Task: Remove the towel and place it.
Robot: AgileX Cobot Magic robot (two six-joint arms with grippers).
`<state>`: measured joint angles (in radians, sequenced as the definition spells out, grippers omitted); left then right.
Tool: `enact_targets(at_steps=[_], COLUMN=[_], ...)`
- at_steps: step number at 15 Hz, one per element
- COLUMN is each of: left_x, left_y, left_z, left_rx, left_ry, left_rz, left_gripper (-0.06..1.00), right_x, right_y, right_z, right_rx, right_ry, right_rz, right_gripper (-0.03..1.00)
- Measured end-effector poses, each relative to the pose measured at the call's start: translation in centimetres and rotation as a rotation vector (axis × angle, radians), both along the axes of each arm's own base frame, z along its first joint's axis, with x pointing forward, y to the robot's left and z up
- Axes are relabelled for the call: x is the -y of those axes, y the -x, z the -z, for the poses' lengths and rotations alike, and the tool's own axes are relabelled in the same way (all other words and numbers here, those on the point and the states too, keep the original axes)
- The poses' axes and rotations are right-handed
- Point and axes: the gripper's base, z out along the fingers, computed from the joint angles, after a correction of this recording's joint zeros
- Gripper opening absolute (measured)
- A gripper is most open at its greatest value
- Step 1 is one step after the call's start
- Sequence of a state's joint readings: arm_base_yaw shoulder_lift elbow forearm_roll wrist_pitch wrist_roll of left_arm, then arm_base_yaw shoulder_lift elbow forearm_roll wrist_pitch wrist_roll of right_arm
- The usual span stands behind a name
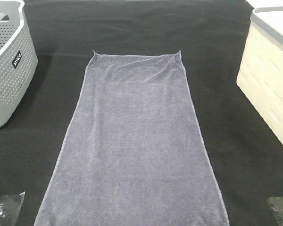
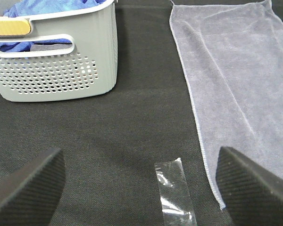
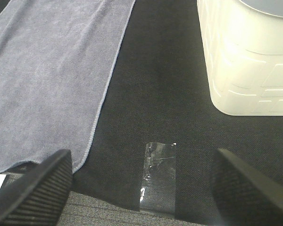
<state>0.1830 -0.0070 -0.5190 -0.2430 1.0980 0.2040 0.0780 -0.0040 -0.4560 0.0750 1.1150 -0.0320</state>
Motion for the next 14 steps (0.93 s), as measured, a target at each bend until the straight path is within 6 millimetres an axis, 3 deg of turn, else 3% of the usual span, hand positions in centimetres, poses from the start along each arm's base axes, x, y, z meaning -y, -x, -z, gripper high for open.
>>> enact_targets(at_steps=[14], left_x=[-0.17], left_y=[0.01], left_z=[0.03], left_rx=[-0.002], left_ry=[-0.030], left_rz=[-0.005], left_gripper=[0.81], right_x=[0.00], right_y=[0.00], right_z=[0.00], right_rx=[0.000], right_ry=[0.000], right_rz=[0.000], right_gripper=[0.78])
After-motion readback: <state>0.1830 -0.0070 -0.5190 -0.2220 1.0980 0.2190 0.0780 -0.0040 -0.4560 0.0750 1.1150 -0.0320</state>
